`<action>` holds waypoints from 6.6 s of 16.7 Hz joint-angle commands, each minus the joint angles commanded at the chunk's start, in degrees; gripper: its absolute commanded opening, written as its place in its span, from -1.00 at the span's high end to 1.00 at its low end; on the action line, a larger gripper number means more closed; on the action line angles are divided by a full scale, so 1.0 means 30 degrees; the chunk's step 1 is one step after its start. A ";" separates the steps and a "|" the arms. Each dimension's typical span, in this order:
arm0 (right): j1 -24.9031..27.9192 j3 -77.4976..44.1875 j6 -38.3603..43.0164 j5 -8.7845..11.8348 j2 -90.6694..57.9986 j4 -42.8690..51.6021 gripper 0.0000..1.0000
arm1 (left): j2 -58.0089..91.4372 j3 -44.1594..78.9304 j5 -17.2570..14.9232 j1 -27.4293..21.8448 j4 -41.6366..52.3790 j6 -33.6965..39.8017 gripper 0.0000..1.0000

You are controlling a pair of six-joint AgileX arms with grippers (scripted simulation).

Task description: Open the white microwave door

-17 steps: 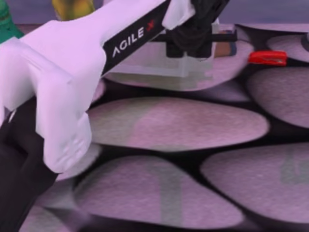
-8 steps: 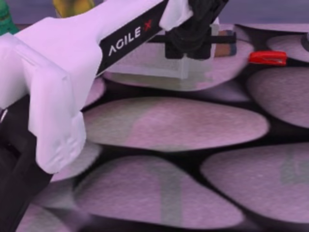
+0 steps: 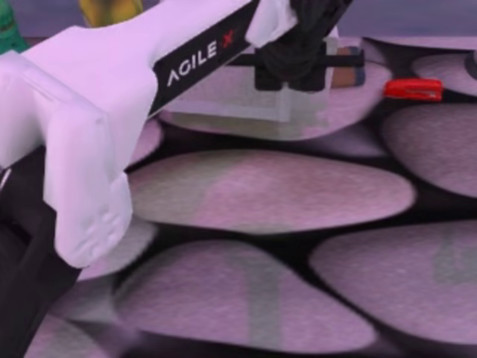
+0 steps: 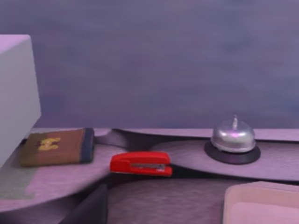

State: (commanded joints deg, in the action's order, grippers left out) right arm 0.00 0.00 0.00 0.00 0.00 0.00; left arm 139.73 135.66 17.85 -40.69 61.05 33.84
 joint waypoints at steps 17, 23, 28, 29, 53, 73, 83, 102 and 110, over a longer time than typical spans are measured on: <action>0.0000 0.0000 0.0000 0.0000 0.0000 0.0000 -1.00 | -0.1068 -0.1934 -0.0297 -0.0032 -0.1071 -0.0690 1.00; 0.0000 0.0000 0.0000 0.0000 0.0000 0.0000 -1.00 | -0.1874 -0.3356 -0.0531 0.0046 -0.1846 -0.1227 1.00; 0.0000 0.0000 0.0000 0.0000 0.0000 0.0000 -1.00 | -0.1874 -0.3356 -0.0531 0.0046 -0.1846 -0.1227 1.00; 0.0000 0.0000 0.0000 0.0000 0.0000 0.0000 -1.00 | -0.1874 -0.3356 -0.0531 0.0046 -0.1846 -0.1227 1.00; 0.0000 0.0000 0.0000 0.0000 0.0000 0.0000 -1.00 | -0.3479 -0.6118 -0.1125 0.0120 -0.3346 -0.2539 1.00; 0.0000 0.0000 0.0000 0.0000 0.0000 0.0000 -1.00 | -0.3700 -0.6488 -0.1227 0.0152 -0.3549 -0.2721 1.00; 0.0000 0.0000 0.0000 0.0000 0.0000 0.0000 -1.00 | -0.4077 -0.7174 -0.1474 0.0074 -0.3929 -0.3082 1.00; 0.0000 0.0000 0.0000 0.0000 0.0000 0.0000 -1.00 | -0.5515 -0.9463 -0.2119 0.0354 -0.5107 -0.4501 1.00; 0.0000 0.0000 0.0000 0.0000 0.0000 0.0000 -1.00 | -0.5515 -0.9463 -0.2119 0.0354 -0.5107 -0.4501 1.00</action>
State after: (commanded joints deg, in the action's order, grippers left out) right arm 0.00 0.00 0.00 0.00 0.00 0.00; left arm 123.19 107.27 11.50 -39.63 45.73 20.34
